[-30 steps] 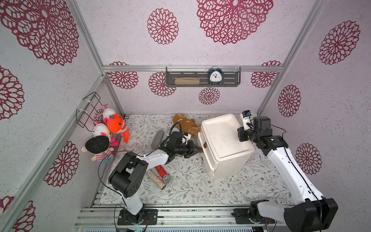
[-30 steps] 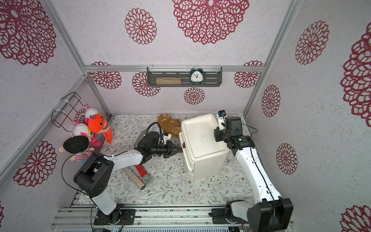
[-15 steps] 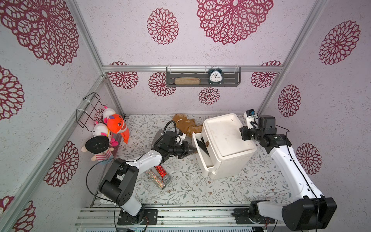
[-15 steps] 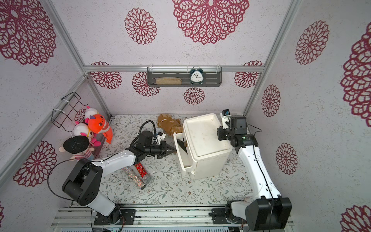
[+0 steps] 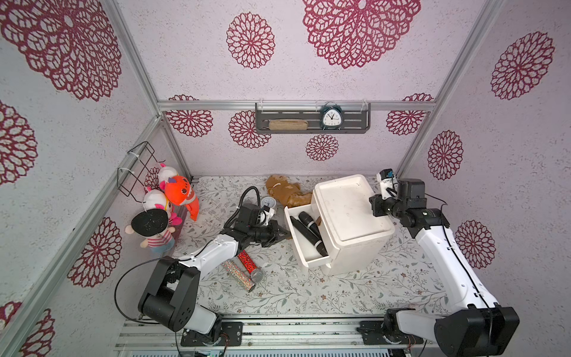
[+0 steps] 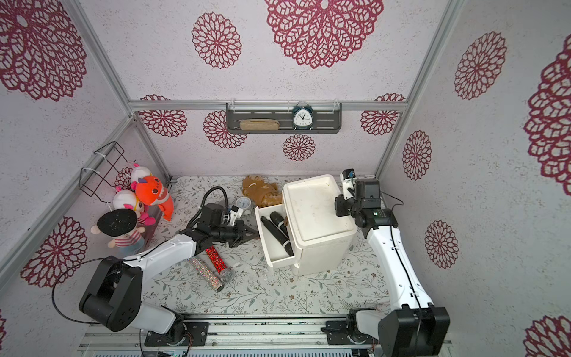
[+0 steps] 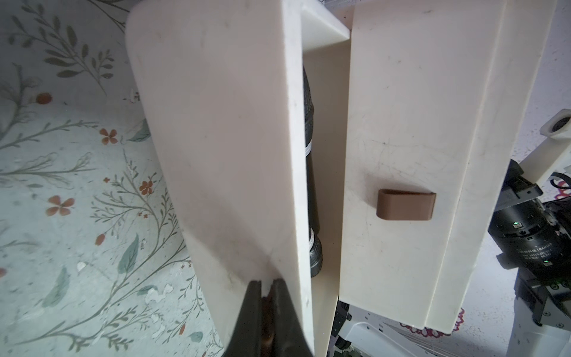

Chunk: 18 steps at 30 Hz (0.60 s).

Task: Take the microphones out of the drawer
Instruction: Open the drawer in the storage box.

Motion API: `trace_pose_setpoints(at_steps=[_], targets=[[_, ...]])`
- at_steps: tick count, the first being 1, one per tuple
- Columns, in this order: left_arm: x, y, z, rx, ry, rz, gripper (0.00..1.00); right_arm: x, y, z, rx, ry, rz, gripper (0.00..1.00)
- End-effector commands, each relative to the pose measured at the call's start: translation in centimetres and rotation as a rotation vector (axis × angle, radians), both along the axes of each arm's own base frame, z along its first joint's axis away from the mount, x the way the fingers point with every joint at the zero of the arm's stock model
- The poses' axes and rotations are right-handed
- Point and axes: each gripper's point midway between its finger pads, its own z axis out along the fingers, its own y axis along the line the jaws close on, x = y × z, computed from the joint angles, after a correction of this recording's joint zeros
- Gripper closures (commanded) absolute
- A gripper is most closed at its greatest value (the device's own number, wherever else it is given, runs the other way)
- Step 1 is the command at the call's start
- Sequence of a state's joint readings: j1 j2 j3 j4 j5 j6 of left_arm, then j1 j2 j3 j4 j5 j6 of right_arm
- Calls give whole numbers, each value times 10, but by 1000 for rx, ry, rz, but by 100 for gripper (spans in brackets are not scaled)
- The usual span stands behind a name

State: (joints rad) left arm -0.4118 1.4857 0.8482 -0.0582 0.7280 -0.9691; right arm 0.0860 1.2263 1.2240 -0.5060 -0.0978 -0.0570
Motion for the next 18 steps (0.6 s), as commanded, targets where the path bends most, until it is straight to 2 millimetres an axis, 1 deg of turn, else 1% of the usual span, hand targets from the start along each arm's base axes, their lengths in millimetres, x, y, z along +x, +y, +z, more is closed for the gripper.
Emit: trace_pose_setpoints(at_steps=[1, 5, 11, 15, 17, 18], targets=[[-18, 10, -5, 40, 33, -44, 100, 11, -42, 34, -26, -160, -185, 100], [-21, 16, -12, 58, 47, -41, 100, 8, -41, 37, -20, -179, -177, 100], [-19, 18, -18, 64, 60, -38, 100, 6, -33, 41, -6, -200, -144, 100], [-19, 19, -18, 85, 61, -45, 89, 7, -28, 42, 5, -210, -126, 100], [-19, 20, -19, 100, 64, -48, 78, 7, -25, 42, 8, -212, -121, 100], [-19, 22, -19, 114, 62, -46, 74, 7, -25, 41, 9, -212, -122, 100]])
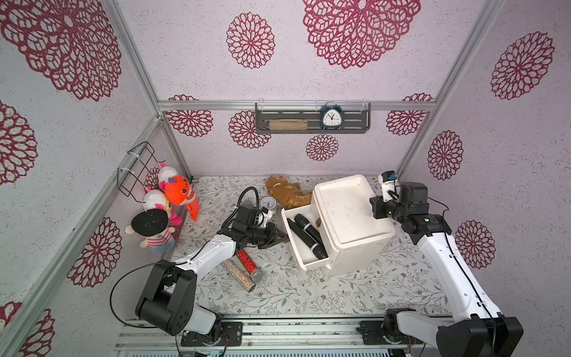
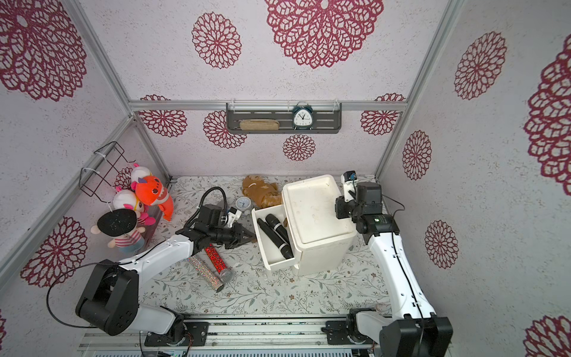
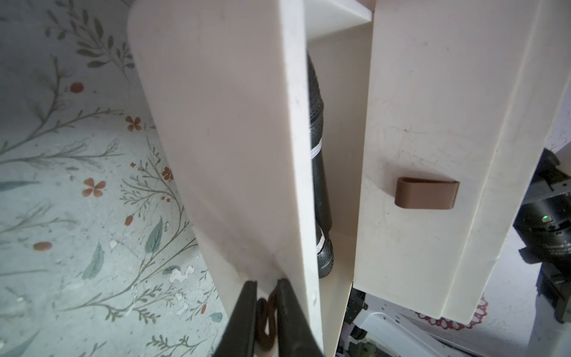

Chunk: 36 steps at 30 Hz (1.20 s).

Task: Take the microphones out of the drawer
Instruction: Open the drawer in the storage box, then pick up the microphone from the drawer.

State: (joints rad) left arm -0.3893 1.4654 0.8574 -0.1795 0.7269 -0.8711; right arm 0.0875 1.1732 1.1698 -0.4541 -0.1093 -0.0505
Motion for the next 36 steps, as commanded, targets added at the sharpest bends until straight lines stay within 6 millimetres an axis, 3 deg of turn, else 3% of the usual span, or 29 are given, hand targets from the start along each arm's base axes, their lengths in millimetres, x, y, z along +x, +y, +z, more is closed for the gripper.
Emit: trace_pose_setpoints(at_steps=[1, 6, 8, 12, 13, 21, 25, 36], targets=[[-10, 10, -12, 65, 57, -18, 71, 13, -26, 36, 0, -166, -131, 100], [-8, 15, 0, 118, 36, -23, 43, 13, -24, 33, 15, -170, -143, 100], [-6, 17, 7, 148, 20, -28, 27, 14, -23, 30, 15, -166, -141, 100], [-2, 19, 25, 182, -21, -48, 9, 14, -21, 25, 13, -157, -138, 100], [-1, 19, 30, 191, -32, -51, 0, 13, -21, 25, 11, -156, -138, 100], [12, 15, 66, 305, -74, -83, 3, 13, -22, 30, 12, -174, -168, 100], [21, 2, 84, 341, -98, -70, 3, 13, -23, 32, -3, -177, -187, 100], [39, -35, 86, 349, -63, -28, 0, 9, -21, 45, -40, -203, -231, 100]])
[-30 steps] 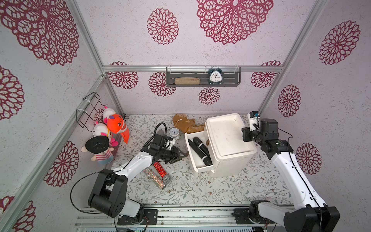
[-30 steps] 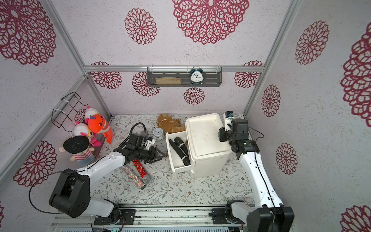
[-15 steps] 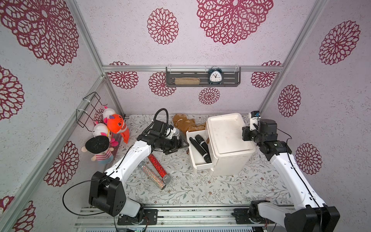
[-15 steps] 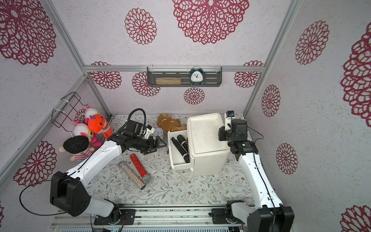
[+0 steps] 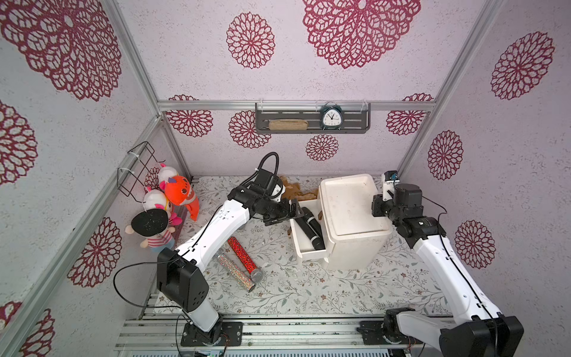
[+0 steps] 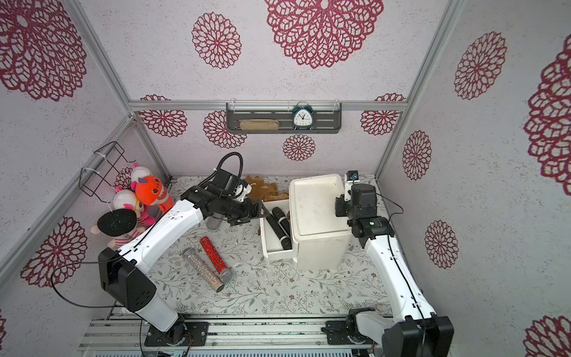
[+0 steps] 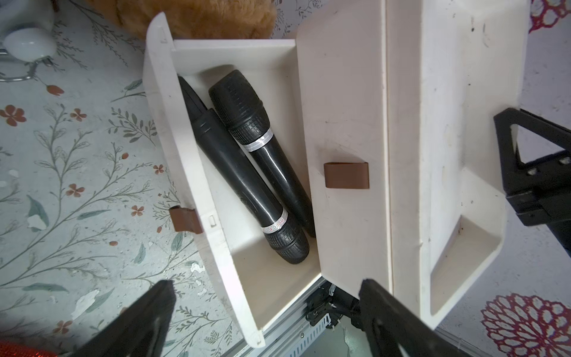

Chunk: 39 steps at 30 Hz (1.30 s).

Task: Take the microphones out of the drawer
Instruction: Pick up the microphone from the drawer.

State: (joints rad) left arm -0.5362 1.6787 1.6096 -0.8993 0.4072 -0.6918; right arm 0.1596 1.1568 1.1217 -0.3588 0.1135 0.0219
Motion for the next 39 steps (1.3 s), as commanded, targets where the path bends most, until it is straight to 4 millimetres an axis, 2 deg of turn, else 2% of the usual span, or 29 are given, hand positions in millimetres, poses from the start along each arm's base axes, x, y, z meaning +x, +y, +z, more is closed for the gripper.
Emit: trace_pose_setpoints(at_steps=[1, 7, 14, 17, 20, 24, 26, 30, 32, 39], targets=[[6, -7, 1, -2, 15, 38, 0, 1, -9, 42, -5, -139, -71, 100], [14, -23, 7, -17, 40, 62, 3, 3, -8, 40, -11, -135, -74, 100], [17, -23, -16, 65, 158, 154, 2, 3, -8, 37, -12, -126, -80, 100], [18, -32, -26, 46, 220, 170, 19, 2, -8, 38, -8, -131, -80, 100], [24, -37, -30, 29, 249, 205, 50, 1, -7, 37, -3, -134, -77, 100], [28, -43, -33, 4, 275, 250, 52, -1, -7, 36, -6, -131, -75, 100], [28, -46, -39, -6, 302, 263, 58, -2, -8, 36, -9, -133, -78, 100], [28, -53, -41, -28, 308, 278, 59, -3, -8, 38, -7, -141, -76, 100], [30, -59, -58, -3, 330, 276, 59, -3, -8, 39, -8, -143, -74, 100], [19, -75, -76, 71, 357, 221, 58, 0, -4, 37, 5, -140, -57, 100]])
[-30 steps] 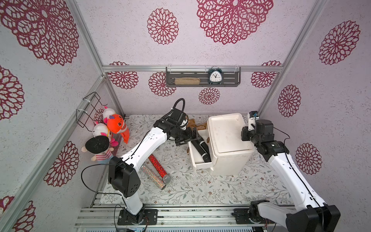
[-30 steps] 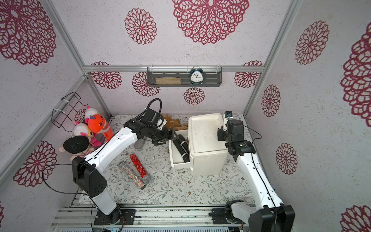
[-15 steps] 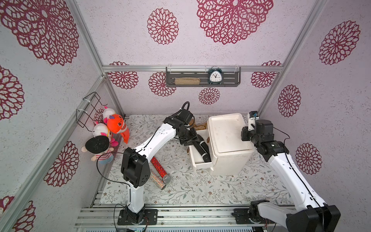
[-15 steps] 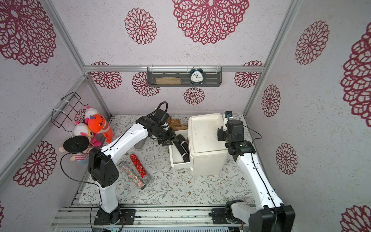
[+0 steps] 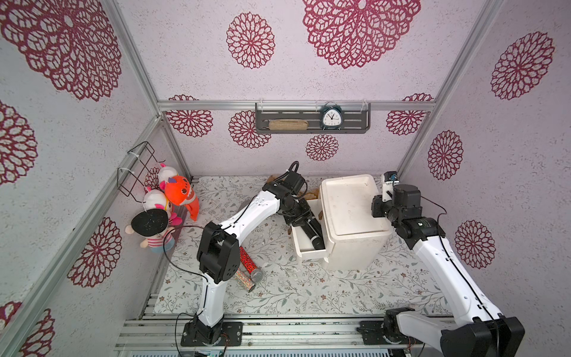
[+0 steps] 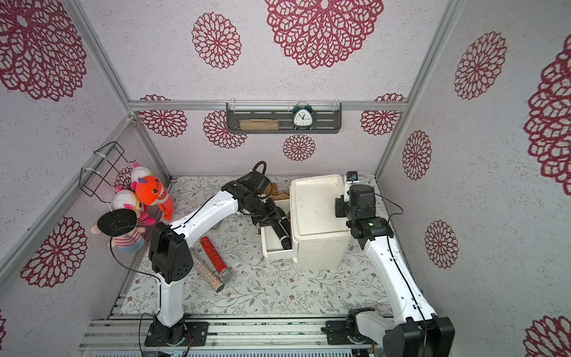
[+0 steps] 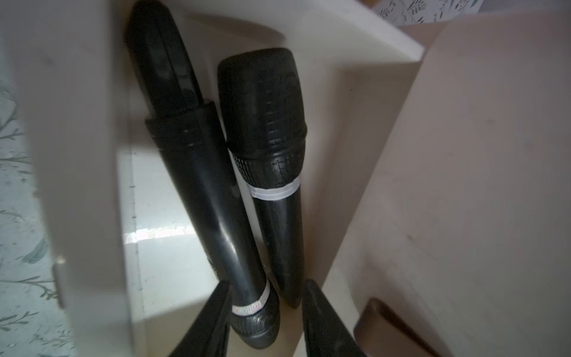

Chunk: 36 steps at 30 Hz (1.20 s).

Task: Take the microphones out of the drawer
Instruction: Pick up the microphone from the drawer.

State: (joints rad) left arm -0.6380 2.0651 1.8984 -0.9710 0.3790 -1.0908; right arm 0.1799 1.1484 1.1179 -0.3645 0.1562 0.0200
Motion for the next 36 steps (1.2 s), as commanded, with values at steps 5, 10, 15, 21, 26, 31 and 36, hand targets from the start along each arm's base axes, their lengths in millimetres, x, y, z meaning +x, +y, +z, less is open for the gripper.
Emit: trace_pose_setpoints(at_steps=[5, 10, 15, 21, 26, 31, 36], targets=[[-14, -5, -7, 104, 3, -50, 58, 2, -5, 38, 21, -142, -44, 100], [-20, -2, -16, 165, 12, -75, 56, 3, -5, 39, 19, -147, -45, 100], [-24, -5, -28, 197, 26, -93, 56, 3, -5, 41, 21, -153, -44, 100], [-23, -3, -39, 224, 28, -84, 56, 2, -6, 42, 16, -154, -44, 100], [-23, -6, -50, 227, 38, -87, 56, 1, -7, 43, 3, -157, -47, 100], [-26, -10, -63, 240, 57, -109, 55, 1, -7, 44, 0, -161, -45, 100], [-30, -15, -70, 239, 69, -135, 53, 2, -7, 45, -8, -163, -40, 100]])
